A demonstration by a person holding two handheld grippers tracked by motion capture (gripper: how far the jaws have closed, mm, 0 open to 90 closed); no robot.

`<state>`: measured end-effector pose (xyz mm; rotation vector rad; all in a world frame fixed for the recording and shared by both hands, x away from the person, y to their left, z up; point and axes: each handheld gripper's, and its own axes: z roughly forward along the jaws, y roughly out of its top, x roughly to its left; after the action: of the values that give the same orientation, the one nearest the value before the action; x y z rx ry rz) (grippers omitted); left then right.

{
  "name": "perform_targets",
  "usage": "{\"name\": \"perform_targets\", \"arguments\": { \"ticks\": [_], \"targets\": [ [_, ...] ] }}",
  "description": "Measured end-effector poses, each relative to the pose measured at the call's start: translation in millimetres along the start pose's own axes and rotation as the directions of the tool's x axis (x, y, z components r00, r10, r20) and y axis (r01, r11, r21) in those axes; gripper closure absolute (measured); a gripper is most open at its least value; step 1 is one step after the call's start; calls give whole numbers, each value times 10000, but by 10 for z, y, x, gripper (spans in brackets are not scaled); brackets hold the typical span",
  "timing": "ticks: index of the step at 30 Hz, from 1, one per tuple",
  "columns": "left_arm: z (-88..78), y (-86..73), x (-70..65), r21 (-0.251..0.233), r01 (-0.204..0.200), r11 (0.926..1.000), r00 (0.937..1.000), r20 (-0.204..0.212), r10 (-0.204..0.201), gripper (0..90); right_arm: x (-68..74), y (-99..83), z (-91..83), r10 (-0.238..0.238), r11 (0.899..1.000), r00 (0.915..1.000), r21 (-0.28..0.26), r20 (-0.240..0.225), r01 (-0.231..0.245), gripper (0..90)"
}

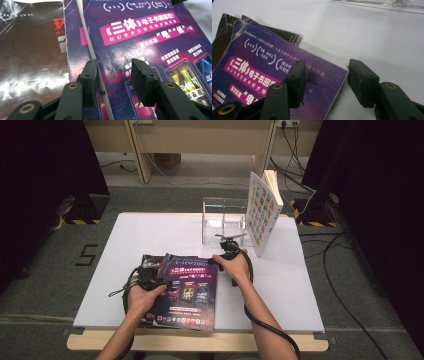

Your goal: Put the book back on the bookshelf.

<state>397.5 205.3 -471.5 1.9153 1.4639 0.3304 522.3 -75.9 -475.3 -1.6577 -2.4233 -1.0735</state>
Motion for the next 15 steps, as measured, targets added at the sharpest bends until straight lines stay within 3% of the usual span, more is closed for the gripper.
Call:
{"name": "perform_targets", "arguments": {
  "ticks": [15],
  "targets": [
    [-3,-4,-69,-5,-171,9999,9988,-463,170,572,-8,-49,-12,468,9984,9989,-325,-53,-469,526]
  ]
}}
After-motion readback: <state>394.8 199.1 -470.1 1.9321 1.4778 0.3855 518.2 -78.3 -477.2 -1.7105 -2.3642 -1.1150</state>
